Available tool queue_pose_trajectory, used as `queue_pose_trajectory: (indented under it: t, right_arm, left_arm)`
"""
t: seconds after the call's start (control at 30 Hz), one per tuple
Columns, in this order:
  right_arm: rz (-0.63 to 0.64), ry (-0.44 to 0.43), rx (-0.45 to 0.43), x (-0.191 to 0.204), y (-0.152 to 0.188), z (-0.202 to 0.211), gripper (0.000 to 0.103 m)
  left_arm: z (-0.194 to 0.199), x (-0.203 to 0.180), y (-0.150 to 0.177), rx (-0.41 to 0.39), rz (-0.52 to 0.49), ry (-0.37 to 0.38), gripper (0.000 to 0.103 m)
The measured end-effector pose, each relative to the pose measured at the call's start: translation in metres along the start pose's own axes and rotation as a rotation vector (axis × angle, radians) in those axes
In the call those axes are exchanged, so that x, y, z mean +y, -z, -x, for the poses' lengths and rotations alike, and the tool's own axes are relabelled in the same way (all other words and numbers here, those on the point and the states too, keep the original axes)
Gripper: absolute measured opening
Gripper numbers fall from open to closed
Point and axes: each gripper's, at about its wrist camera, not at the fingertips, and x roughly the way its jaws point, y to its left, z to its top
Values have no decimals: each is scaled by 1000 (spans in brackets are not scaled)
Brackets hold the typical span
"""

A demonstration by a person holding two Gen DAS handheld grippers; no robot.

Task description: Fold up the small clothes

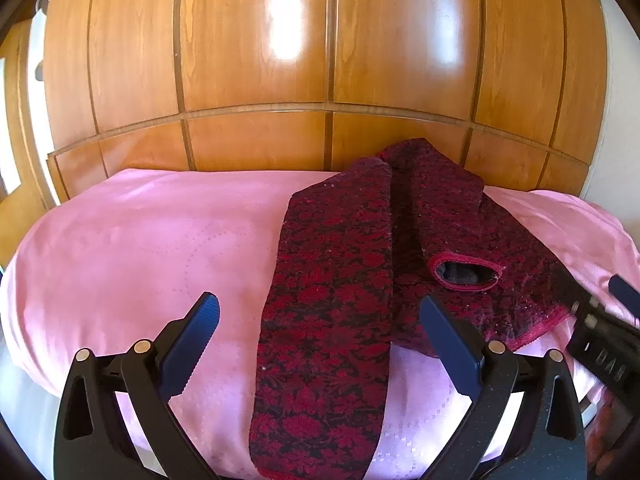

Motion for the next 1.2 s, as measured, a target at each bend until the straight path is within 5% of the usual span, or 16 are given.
queue_pose_trajectory:
  t: [1.2]
  right_arm:
    - [40, -64, 65, 5, 5, -21, 101]
  left_arm:
    - [-27, 2, -3, 71, -6, 18, 99]
